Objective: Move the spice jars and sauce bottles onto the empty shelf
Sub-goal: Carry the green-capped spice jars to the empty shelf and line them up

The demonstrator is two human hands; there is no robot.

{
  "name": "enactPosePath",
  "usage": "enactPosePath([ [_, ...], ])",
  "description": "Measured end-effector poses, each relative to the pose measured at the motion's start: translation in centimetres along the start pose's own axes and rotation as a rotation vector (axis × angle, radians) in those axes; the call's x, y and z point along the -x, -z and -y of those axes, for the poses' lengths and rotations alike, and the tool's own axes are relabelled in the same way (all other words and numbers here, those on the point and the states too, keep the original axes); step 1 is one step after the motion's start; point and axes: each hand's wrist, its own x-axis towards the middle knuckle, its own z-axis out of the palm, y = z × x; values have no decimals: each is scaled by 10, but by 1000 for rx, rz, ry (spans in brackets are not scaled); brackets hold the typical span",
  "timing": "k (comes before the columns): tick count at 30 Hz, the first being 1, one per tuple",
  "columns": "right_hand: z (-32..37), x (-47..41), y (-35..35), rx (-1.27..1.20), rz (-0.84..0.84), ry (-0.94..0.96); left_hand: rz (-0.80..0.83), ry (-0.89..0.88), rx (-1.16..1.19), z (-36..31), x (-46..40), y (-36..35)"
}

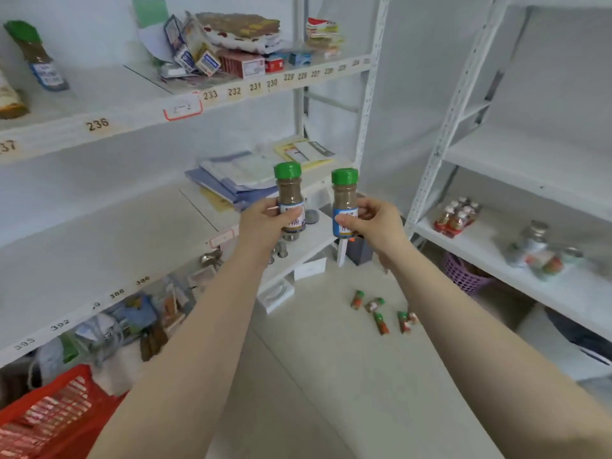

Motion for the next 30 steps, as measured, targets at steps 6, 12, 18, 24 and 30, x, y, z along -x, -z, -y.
enactPosePath([
  [6,-35,23,133,36,-170,-43,153,47,23,21,23,-140],
  [12,-70,40,263,58,-267,-85,275,82,61,44,45,-273],
  [18,-84,31,334,53,-324,-100,343,87,43,44,45,-351],
  [24,-93,-17,364,-12,-363,-95,374,81,-1,38,2,-405],
  [30,-108,-96,397,49,-421,-95,402,69,-13,34,-72,-468],
])
